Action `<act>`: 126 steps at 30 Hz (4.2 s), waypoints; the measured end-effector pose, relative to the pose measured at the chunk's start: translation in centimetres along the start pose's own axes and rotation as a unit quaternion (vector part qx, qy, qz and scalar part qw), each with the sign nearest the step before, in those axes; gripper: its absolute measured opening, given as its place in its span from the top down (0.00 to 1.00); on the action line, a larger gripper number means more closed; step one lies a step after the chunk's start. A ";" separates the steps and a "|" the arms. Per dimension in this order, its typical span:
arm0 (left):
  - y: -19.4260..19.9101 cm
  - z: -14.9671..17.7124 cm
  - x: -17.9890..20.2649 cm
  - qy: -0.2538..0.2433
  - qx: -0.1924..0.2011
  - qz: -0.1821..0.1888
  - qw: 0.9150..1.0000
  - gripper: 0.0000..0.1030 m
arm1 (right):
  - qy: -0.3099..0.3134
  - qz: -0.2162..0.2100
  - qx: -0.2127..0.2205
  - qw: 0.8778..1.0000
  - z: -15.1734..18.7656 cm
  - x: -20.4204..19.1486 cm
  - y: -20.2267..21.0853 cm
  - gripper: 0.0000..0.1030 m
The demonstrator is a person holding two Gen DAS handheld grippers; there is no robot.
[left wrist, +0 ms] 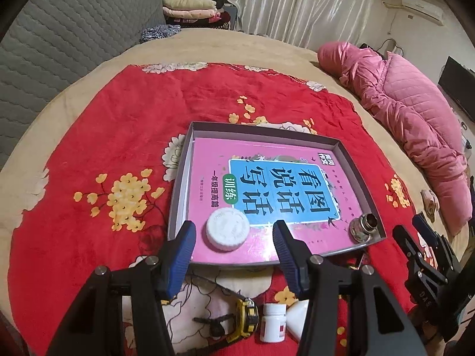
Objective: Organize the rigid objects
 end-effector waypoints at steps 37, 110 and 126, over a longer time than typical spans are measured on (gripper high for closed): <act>3.4 5.3 0.3 -0.024 -0.019 -0.003 1.000 0.48 | 0.053 -0.016 -0.043 0.998 4.1 -4.2 3.1 0.28; -3.8 8.0 0.8 -0.048 -0.115 0.000 0.992 0.56 | 0.165 -0.167 -0.175 0.956 6.0 -8.9 -7.0 0.74; -4.5 7.6 1.3 -0.054 -0.119 0.016 0.991 0.66 | 0.160 -0.169 -0.172 0.957 6.2 -9.2 -6.9 0.75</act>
Point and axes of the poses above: each gripper's, at about its wrist camera, not at the fingertips, and y roughly against the way its jaws point, x to its right, z to its underside, the point moved 1 cm from there along -y, roughly the way its jaws point, and after that the axes turned 2 degrees about -y, right-handed, at the moved point
